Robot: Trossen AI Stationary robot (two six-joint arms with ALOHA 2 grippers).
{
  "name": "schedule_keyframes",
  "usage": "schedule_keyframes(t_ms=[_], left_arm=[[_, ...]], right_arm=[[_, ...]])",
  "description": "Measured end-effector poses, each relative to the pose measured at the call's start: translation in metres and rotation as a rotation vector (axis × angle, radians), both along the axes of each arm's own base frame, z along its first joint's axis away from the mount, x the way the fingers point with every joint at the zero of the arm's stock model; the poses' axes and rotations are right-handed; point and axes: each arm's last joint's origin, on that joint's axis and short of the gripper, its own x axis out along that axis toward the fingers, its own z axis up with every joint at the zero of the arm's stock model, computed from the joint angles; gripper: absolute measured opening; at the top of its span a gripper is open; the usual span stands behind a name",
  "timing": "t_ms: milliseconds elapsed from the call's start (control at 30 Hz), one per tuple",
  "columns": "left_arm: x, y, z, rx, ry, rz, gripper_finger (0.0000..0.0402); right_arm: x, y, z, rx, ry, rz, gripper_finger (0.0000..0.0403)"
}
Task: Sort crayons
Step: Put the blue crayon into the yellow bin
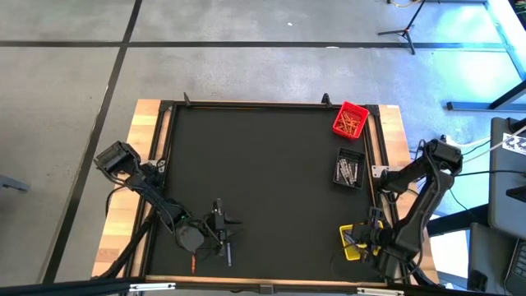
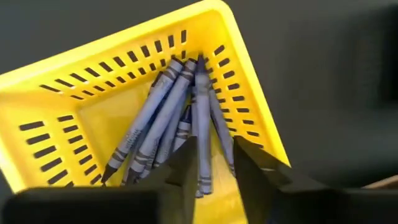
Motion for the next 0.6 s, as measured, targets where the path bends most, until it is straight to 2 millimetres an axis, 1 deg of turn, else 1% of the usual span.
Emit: schedule_keyframes(t_ms=[100, 167, 233, 300, 367, 433, 533, 600], left_arm=[[0.001, 0.001, 0.0, 0.004, -0.002, 0.008, 0.0096], [0.004, 0.005, 0.0, 0.005, -0.006, 0.035, 0.0097], [0.007, 0.009, 0.0, -0.014, -0.002, 0.039, 0.0102], [0.012, 0.011, 0.002, -0.05, 0.007, 0.017, 0.0113], [0.019, 0.011, 0.006, -0.068, 0.013, -0.03, 0.013], [0.027, 0.008, 0.015, -0.042, 0.007, -0.089, 0.0146], [0.039, -0.003, 0.033, 0.029, -0.006, -0.162, 0.0155], [0.046, -0.011, 0.044, 0.064, 0.029, -0.176, 0.0154]], right_arm=[[0.001, 0.001, 0.007, -0.009, 0.003, -0.001, 0.0146], [0.003, 0.004, 0.013, -0.003, -0.023, 0.0, 0.0176], [0.007, 0.008, 0.019, 0.003, -0.111, 0.003, 0.0199], [0.013, 0.012, 0.023, 0.002, -0.254, 0.012, 0.0216], [0.018, 0.015, 0.025, -0.028, -0.401, 0.042, 0.0226], [0.024, 0.018, 0.027, -0.069, -0.509, 0.094, 0.023], [0.036, 0.02, 0.026, -0.161, -0.624, 0.156, 0.0232], [0.046, 0.021, 0.025, -0.221, -0.672, 0.193, 0.0232]])
